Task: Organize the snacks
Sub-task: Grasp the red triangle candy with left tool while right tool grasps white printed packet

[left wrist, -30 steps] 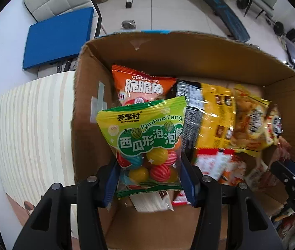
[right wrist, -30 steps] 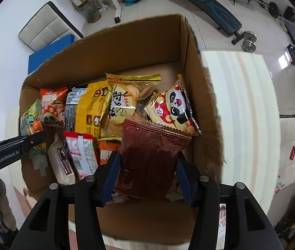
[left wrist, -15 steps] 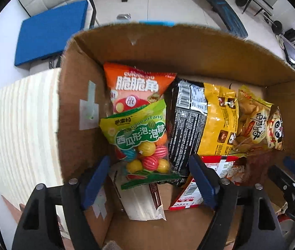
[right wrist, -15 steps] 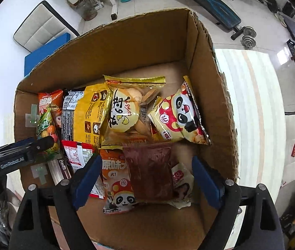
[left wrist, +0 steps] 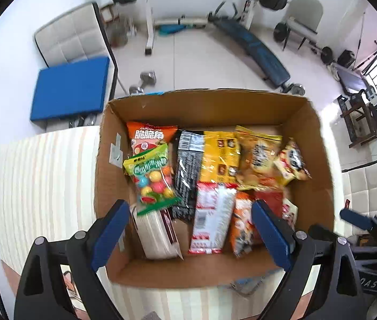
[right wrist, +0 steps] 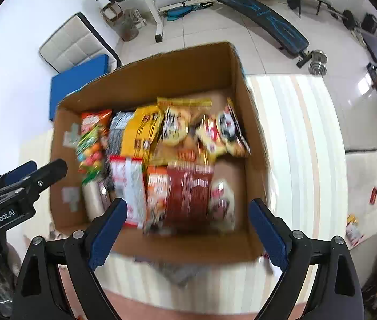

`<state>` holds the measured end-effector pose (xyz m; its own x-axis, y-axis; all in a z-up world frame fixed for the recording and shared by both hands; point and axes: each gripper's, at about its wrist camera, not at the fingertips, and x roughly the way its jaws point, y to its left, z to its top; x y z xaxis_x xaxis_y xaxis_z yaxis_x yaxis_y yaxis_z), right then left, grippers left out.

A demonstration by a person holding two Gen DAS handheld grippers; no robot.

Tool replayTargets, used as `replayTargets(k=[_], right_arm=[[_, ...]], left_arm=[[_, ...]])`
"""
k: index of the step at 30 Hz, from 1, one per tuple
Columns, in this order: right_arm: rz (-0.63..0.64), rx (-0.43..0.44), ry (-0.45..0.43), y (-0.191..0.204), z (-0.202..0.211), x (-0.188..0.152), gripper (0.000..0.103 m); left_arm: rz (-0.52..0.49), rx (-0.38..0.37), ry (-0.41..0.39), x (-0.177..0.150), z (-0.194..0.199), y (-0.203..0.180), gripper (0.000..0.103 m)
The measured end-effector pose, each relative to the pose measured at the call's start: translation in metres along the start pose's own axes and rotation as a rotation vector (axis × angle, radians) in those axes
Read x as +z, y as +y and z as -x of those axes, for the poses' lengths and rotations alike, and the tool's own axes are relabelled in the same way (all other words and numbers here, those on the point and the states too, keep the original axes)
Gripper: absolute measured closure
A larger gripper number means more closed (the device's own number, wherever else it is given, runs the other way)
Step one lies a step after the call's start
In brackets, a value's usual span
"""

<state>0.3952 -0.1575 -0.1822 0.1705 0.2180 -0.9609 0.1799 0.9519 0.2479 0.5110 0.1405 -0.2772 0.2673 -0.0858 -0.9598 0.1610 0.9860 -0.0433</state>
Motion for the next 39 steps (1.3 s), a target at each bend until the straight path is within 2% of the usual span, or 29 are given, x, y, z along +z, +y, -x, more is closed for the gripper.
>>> replayTargets(k=[4, 5, 9, 11, 15, 19, 22, 25, 29, 32, 35, 37, 39], right_arm=[[-0.105, 0.066, 0.060, -0.022, -0.011, -0.053, 0.008], [-0.146, 0.085, 0.079, -0.027, -0.020, -0.066, 0.008], [-0.272, 0.132, 0.170, -0.038, -0.068, -0.101, 0.008], [-0.295, 0.110, 0.182, -0.034, -0.091, -0.111, 0.009], [-0.303, 0.048, 0.179, -0.019, -0.119, -0.115, 0.011], [-0.293, -0.012, 0.165, -0.002, -0.136, -0.114, 0.013], [-0.250, -0.081, 0.164, 0.010, -0.143, -0.116, 0.021], [-0.141, -0.144, 0.181, 0.021, -0.146, -0.120, 0.031], [-0.108, -0.176, 0.208, -0.002, -0.140, -0.129, 0.031], [-0.104, -0.206, 0.219, -0.027, -0.133, -0.137, 0.031], [-0.175, -0.155, 0.246, -0.055, -0.130, -0.144, 0.031], [-0.227, -0.102, 0.241, -0.070, -0.128, -0.148, 0.031], [-0.256, -0.091, 0.219, -0.078, -0.125, -0.151, 0.030]], left_arm=[[0.017, 0.083, -0.047, -0.040, 0.017, -0.005, 0.009], [0.019, 0.135, -0.057, -0.056, 0.018, -0.006, 0.009], [0.018, 0.262, -0.056, -0.098, 0.007, -0.003, 0.009], [0.003, 0.298, -0.026, -0.115, -0.005, -0.001, 0.009], [0.021, 0.308, 0.046, -0.138, -0.031, 0.010, 0.009], [0.043, 0.319, 0.062, -0.142, -0.040, 0.022, 0.009], [0.056, 0.321, 0.062, -0.142, -0.041, 0.030, 0.009], [0.066, 0.299, 0.070, -0.143, -0.044, 0.035, 0.009], [0.072, 0.233, 0.087, -0.143, -0.045, 0.031, 0.009], [0.073, 0.135, 0.117, -0.140, -0.054, 0.021, 0.009], [0.069, 0.043, 0.163, -0.135, -0.071, 0.005, 0.009], [0.060, 0.015, 0.187, -0.131, -0.082, -0.005, 0.009], [0.045, 0.006, 0.210, -0.127, -0.096, -0.016, 0.009]])
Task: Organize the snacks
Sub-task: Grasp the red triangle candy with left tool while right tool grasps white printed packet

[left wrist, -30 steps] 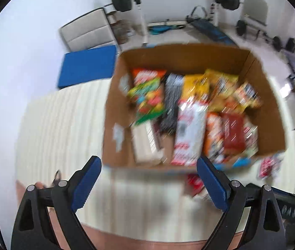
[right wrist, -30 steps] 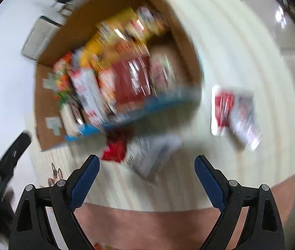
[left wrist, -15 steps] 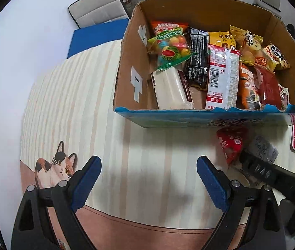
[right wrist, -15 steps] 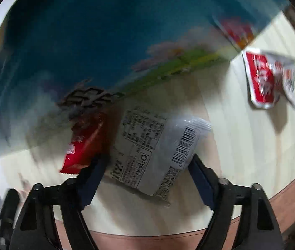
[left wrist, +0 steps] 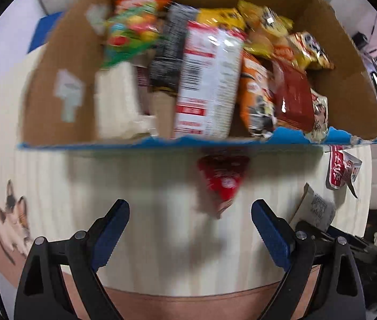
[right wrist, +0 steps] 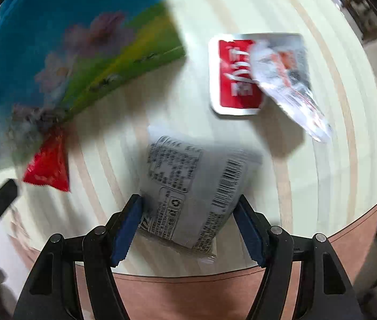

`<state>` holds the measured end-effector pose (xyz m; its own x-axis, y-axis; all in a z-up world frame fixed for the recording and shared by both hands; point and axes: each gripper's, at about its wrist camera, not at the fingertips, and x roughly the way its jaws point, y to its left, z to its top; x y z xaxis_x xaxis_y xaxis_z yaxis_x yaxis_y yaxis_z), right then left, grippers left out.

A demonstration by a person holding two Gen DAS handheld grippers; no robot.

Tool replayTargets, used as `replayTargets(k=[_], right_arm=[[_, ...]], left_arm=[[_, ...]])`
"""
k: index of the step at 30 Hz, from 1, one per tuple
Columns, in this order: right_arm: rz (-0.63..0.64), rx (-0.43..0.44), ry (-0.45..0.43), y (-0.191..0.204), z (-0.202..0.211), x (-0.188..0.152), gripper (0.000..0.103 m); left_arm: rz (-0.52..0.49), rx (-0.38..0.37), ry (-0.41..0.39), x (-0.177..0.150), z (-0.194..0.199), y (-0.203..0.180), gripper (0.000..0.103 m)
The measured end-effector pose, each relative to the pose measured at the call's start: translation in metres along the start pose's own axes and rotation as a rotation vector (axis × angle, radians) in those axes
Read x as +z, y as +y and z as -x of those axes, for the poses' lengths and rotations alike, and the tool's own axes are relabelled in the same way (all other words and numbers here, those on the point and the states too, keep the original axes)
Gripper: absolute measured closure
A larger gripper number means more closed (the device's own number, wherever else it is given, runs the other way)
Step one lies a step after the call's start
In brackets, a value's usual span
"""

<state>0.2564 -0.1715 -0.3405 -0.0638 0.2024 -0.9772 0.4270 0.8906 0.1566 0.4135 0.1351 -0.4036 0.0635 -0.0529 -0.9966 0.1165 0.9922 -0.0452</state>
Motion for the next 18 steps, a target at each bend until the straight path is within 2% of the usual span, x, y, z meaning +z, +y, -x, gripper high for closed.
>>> replayTargets(k=[3, 6, 7, 8, 10, 11, 15, 18], right_arm=[[-0.022, 0.009, -0.009, -0.006, 0.001, 0.001, 0.030], [-0.052, 0.015, -0.013, -0.013, 0.000, 0.006, 0.029], [-0.064, 0.013, -0.011, -0.014, -0.001, 0.010, 0.029], [-0.073, 0.012, -0.006, -0.017, 0.005, 0.020, 0.028], [-0.080, 0.000, -0.002, -0.016, 0.004, 0.025, 0.027], [-0.071, -0.015, -0.001, -0.011, 0.003, 0.030, 0.027], [0.024, -0.066, -0.005, 0.021, -0.001, 0.033, 0.030], [0.086, -0.073, 0.026, 0.028, -0.005, 0.029, 0.031]], left_arm=[[-0.009, -0.020, 0.048, 0.009, -0.021, -0.012, 0.009], [-0.034, -0.009, 0.060, 0.017, -0.035, -0.022, 0.010], [-0.042, -0.007, 0.059, 0.018, -0.037, -0.025, 0.018], [-0.050, 0.002, 0.057, 0.019, -0.039, -0.027, 0.035], [-0.055, 0.004, 0.071, 0.020, -0.043, -0.030, 0.057], [-0.054, 0.003, 0.081, 0.019, -0.045, -0.031, 0.060], [-0.058, 0.023, 0.071, 0.007, -0.043, -0.031, 0.061], [-0.041, 0.021, 0.085, -0.016, -0.040, -0.022, 0.061]])
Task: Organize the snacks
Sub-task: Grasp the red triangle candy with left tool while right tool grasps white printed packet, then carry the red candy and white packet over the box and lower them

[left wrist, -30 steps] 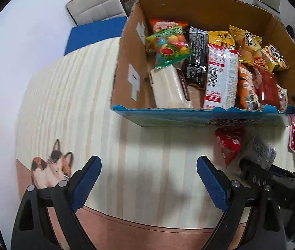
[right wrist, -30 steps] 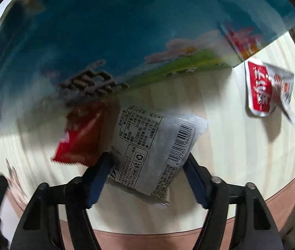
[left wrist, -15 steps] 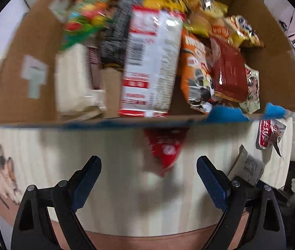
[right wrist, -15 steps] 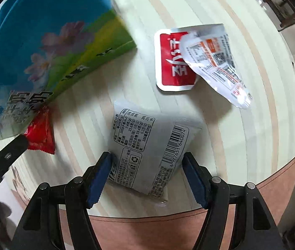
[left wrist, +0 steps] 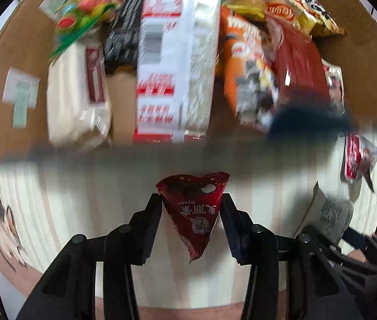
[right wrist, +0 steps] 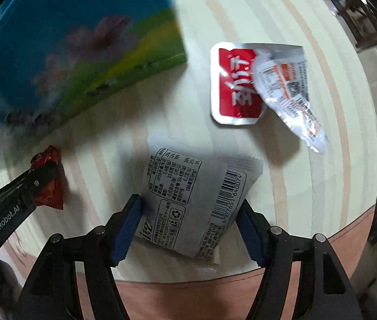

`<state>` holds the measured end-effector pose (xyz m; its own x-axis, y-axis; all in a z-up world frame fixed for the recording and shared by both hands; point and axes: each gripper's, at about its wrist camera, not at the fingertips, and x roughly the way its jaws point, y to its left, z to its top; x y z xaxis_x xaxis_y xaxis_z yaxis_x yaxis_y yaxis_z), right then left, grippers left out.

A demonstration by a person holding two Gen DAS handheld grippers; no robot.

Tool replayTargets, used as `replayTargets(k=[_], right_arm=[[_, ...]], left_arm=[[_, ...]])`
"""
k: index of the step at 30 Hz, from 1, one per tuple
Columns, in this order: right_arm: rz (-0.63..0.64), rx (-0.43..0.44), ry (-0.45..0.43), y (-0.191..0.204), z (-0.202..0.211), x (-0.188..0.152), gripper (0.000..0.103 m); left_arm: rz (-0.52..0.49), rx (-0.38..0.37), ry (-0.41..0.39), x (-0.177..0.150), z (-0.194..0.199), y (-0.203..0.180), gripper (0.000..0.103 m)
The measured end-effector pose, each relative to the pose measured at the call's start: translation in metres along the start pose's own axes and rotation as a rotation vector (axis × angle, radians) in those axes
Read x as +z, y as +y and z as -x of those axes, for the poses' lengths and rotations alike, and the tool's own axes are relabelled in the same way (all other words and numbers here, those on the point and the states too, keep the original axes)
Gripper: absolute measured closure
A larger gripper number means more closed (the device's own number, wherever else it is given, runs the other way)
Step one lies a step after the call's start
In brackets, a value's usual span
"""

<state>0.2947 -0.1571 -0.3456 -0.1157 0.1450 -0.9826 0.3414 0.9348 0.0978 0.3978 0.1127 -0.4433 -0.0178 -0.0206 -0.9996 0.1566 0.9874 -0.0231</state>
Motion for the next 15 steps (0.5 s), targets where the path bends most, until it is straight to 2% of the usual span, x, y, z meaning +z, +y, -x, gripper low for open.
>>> replayTargets(k=[9, 12, 15], right_arm=[[0.243, -0.037, 0.116, 0.019, -0.015, -0.040, 0.035], [0.232, -0.025, 0.139, 0.019, -0.020, -0.043, 0.034], [0.193, -0.006, 0.145, 0.017, -0.026, -0.038, 0.027]], left_arm=[[0.034, -0.052, 0.108, -0.083, -0.005, 0.013, 0.061], [0.059, -0.089, 0.156, -0.100, -0.015, 0.019, 0.059], [0.108, -0.139, 0.171, -0.105, -0.021, 0.027, 0.058]])
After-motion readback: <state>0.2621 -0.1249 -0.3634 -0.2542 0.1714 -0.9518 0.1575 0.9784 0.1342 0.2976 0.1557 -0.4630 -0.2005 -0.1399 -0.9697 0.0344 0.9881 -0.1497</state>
